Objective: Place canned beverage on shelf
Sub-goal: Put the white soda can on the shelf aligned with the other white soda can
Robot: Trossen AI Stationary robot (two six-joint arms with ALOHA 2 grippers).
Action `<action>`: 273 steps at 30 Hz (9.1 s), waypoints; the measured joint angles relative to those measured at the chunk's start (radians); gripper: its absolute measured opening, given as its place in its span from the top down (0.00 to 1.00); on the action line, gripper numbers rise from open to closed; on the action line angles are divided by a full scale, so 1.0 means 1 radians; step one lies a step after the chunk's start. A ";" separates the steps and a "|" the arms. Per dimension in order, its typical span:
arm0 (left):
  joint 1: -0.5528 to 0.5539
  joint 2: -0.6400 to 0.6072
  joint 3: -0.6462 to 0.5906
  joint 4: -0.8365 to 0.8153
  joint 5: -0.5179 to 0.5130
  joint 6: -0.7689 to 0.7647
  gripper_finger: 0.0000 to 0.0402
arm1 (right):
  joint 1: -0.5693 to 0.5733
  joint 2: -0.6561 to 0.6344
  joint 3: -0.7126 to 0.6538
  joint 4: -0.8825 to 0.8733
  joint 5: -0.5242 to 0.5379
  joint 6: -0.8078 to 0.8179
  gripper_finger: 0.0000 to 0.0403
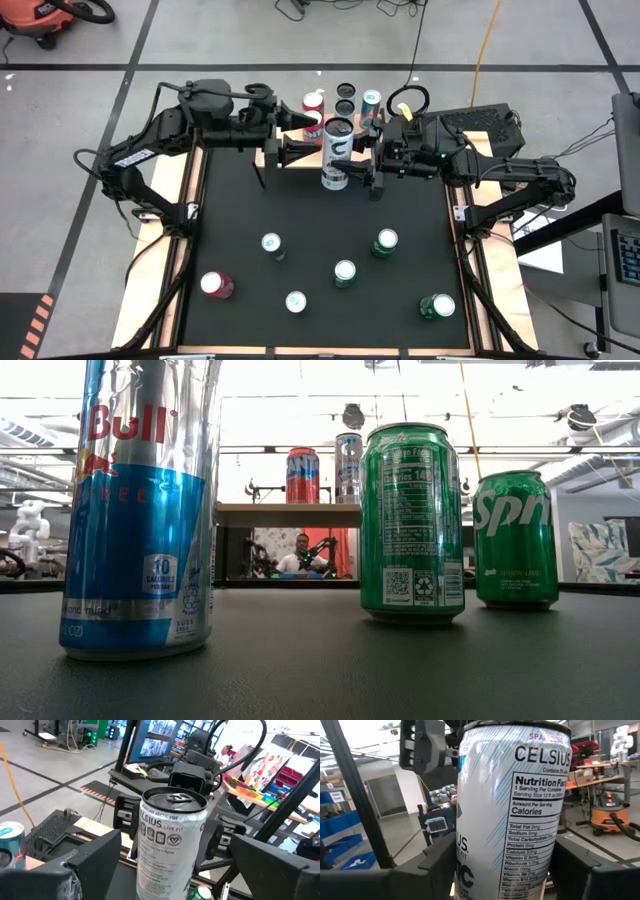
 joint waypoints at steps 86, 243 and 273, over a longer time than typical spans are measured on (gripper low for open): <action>0.073 0.161 0.000 0.261 0.137 0.315 0.38 | -0.125 0.081 0.373 -0.570 -0.126 -0.057 0.17; -0.006 0.023 0.000 -0.278 -0.383 0.027 0.01 | -0.438 0.085 -0.552 0.411 -0.333 -0.157 0.42; -0.007 0.022 0.000 -0.272 -0.383 0.026 0.01 | -0.459 0.102 -0.552 0.399 -0.302 -0.213 0.41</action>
